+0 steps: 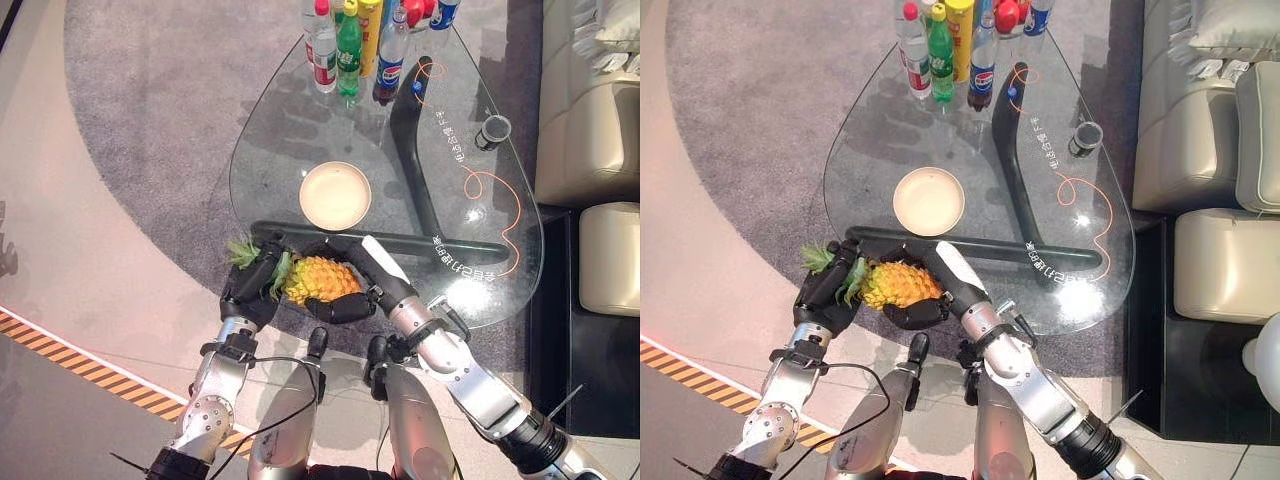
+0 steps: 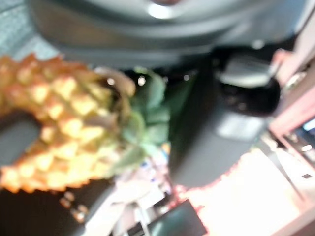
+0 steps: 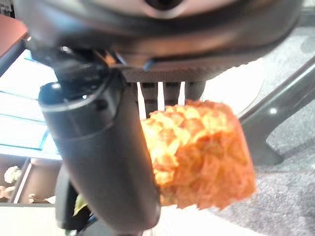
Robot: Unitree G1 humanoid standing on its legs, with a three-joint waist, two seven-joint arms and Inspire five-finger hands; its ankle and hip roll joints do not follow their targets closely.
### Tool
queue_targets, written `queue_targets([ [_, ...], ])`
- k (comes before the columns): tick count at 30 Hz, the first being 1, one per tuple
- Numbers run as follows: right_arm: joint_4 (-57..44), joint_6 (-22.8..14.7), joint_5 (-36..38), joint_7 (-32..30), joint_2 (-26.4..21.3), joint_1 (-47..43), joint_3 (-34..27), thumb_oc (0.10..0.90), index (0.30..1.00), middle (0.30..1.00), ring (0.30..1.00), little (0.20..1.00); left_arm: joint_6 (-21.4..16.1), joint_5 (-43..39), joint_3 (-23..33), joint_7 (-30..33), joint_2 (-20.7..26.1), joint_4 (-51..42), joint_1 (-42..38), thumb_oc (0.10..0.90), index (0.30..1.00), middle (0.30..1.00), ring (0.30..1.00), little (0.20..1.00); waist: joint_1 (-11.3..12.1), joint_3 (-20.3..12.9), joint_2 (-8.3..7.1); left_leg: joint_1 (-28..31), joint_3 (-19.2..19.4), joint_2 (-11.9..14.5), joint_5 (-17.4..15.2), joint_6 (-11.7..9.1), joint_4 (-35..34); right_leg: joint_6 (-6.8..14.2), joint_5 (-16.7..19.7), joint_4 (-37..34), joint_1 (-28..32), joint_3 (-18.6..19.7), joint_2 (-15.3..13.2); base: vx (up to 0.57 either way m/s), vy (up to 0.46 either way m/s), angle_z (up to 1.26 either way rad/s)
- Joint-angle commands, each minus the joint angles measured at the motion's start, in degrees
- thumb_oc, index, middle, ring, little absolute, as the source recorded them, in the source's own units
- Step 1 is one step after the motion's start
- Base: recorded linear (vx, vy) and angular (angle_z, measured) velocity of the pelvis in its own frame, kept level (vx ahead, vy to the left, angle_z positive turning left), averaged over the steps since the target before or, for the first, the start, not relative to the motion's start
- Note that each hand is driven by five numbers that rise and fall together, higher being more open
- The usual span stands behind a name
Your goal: Pick up the fruit to the plate
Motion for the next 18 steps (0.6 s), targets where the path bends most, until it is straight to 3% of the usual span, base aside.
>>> queue_targets([
  [1, -6.2, -2.9, -1.1, -4.3, 2.2, -4.7, -2.7, 0.800, 0.900, 0.900, 0.900, 0.900, -0.3, 1.4, -2.7, -6.1, -3.0, -13.5, -0.1, 0.100, 0.300, 0.300, 0.300, 0.200, -1.1, -3.2, -0.26, -0.7, 0.7, -3.5, 0.6, 3.9, 4.9, -0.7, 7.7, -7.1, 5.8, 0.6, 2.8, 0.00, 0.000, 0.00],
  [18, -4.0, -2.0, -1.5, -5.8, 1.9, -2.6, -5.5, 0.800, 0.900, 0.900, 0.900, 0.900, -2.1, 6.4, 0.2, -6.7, -3.1, -12.2, -0.4, 0.100, 0.300, 0.300, 0.300, 0.200, -1.6, -3.1, -0.43, -1.0, 1.5, -3.3, 0.5, 4.0, 5.2, -0.5, 7.9, -6.8, 5.2, 1.0, 2.7, 0.00, 0.000, 0.00],
])
